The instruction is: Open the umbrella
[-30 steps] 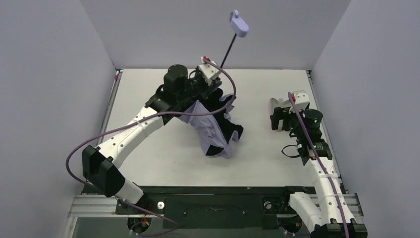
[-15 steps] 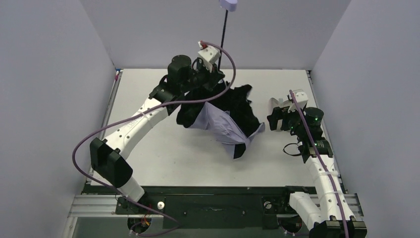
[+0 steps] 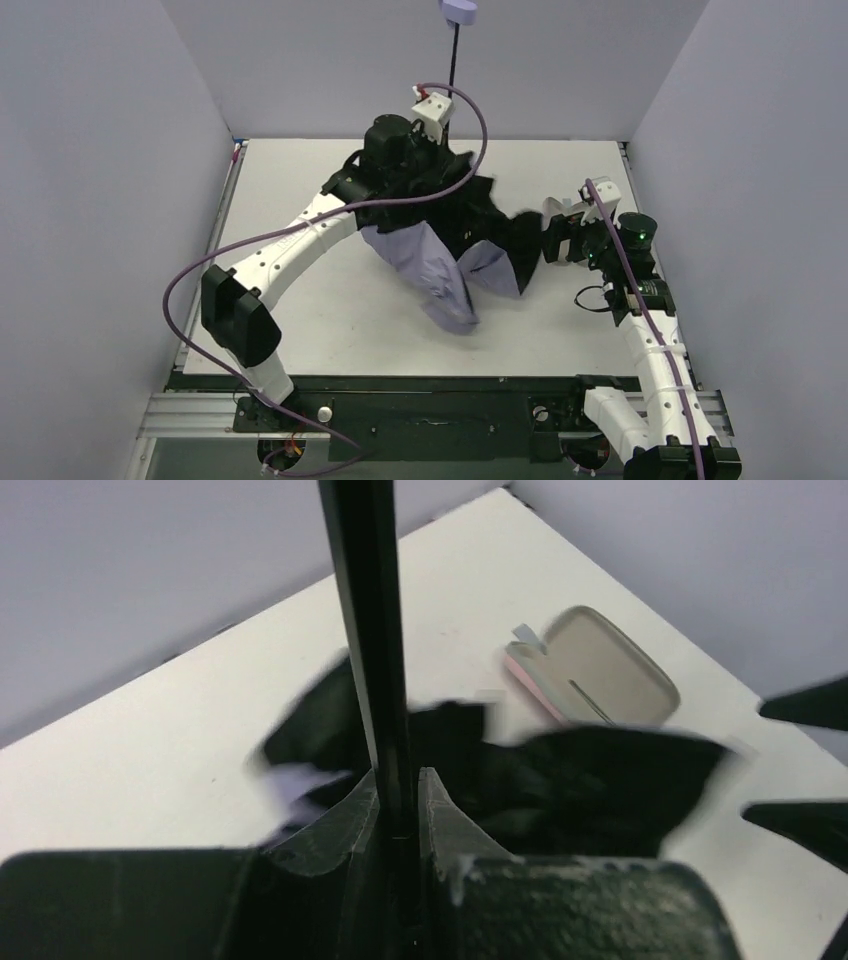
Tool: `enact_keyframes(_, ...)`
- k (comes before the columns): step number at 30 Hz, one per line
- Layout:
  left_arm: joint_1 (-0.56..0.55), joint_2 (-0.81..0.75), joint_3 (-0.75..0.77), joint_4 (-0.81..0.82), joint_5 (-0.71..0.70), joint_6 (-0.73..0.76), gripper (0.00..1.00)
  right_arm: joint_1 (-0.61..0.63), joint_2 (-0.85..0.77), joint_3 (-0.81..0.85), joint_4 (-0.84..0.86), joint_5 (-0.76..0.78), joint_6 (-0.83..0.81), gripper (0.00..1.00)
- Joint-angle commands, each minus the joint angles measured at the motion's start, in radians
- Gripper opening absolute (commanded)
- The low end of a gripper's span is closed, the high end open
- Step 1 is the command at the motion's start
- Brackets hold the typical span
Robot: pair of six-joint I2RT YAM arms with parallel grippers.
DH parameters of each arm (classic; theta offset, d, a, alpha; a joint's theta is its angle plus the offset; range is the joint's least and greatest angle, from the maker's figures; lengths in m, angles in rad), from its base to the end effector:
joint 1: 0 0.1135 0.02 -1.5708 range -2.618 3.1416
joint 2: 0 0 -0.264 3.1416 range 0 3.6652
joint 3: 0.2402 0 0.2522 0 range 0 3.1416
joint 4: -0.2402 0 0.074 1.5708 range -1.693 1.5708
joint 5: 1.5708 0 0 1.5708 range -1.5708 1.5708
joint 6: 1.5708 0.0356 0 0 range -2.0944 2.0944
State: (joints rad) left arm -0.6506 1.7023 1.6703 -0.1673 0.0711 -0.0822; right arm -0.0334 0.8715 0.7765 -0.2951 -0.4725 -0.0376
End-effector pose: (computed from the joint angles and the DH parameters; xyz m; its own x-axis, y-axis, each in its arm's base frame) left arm 0.3237 -0.2496 0.4057 -0.2112 0.0578 -0.9757 0.6444 0.7588 -0.0945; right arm 0.1978 0.0096 0.3118 -0.3651 -0.0213 -0.9307 -0.4050 0.9038 0.1382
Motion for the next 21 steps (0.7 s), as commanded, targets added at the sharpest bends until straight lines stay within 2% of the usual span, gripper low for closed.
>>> enact_keyframes(1, 0.178, 0.021, 0.162, 0.025, -0.228, -0.082, 0.00, -0.007, -0.017, 0.063, 0.016, -0.085, -0.022, 0.81)
enact_keyframes(2, 0.176, 0.021, 0.168, 0.012, -0.190, -0.075, 0.00, -0.007, -0.016, 0.065, 0.015, -0.102, -0.021, 0.81)
enact_keyframes(4, 0.116, -0.008, 0.145, 0.015, -0.017, -0.067, 0.00, -0.005, -0.015, 0.066, 0.012, -0.118, -0.022, 0.81)
enact_keyframes(5, 0.088, -0.058, 0.067, 0.039, 0.084, -0.057, 0.00, -0.005, -0.012, 0.067, 0.012, -0.121, -0.023, 0.81)
enact_keyframes(7, 0.006, -0.143, -0.091, 0.169, 0.129, -0.033, 0.00, -0.006, -0.007, 0.069, 0.011, -0.121, -0.024, 0.81)
enact_keyframes(8, -0.019, -0.160, -0.126, 0.243, 0.129, -0.033, 0.00, -0.005, -0.003, 0.072, 0.011, -0.120, -0.023, 0.81)
enact_keyframes(13, 0.013, -0.164, -0.152, 0.270, 0.052, -0.036, 0.00, -0.003, -0.004, 0.078, 0.014, -0.135, -0.018, 0.80)
enact_keyframes(18, 0.030, -0.187, -0.197, 0.362, 0.068, -0.048, 0.00, 0.012, 0.003, 0.089, 0.038, -0.168, -0.002, 0.76)
enact_keyframes(21, 0.014, -0.205, -0.244, 0.427, 0.075, -0.040, 0.00, 0.051, 0.013, 0.103, 0.061, -0.168, 0.010, 0.70)
